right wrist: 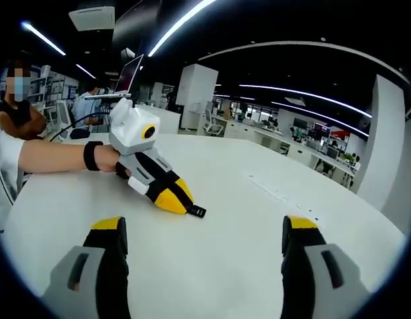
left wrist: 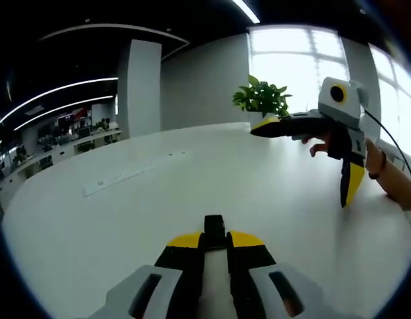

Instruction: Snap the two parts of the plastic buckle together until the buckle closes and remains connected.

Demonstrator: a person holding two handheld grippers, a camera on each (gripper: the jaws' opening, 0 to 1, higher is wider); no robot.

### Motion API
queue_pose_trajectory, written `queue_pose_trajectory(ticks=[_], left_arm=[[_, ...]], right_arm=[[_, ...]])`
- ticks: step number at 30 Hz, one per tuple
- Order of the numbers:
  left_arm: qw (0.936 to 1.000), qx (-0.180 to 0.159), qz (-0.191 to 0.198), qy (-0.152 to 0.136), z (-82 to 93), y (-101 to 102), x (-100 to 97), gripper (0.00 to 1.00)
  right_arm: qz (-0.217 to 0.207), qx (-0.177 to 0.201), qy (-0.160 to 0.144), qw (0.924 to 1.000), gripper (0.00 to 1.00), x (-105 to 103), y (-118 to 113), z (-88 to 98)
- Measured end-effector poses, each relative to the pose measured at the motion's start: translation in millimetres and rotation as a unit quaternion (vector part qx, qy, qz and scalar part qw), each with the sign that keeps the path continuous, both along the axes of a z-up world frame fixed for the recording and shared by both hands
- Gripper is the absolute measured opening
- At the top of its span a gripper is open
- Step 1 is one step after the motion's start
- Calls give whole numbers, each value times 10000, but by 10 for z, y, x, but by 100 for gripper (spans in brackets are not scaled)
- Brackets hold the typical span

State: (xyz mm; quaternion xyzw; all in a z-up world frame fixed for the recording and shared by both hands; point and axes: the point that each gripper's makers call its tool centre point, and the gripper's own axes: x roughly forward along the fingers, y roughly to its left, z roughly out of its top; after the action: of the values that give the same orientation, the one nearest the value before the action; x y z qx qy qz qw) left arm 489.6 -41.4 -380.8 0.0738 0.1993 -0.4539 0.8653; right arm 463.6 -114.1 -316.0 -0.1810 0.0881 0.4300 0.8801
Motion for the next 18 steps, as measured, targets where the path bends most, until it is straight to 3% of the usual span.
queue_pose_trajectory(ticks=[9, 13, 18], left_arm=[[9999, -51, 63, -124, 27, 14, -2, 25], [9993, -104, 174, -307, 68, 43, 53, 42], [9989, -274, 198, -313, 108, 63, 108, 60]], right_arm=[[-24, -13, -3, 10000, 98, 15, -10, -11], [-20, -15, -1, 10000, 98, 29, -15, -4], [-25, -31, -4, 10000, 98, 26, -13, -7]])
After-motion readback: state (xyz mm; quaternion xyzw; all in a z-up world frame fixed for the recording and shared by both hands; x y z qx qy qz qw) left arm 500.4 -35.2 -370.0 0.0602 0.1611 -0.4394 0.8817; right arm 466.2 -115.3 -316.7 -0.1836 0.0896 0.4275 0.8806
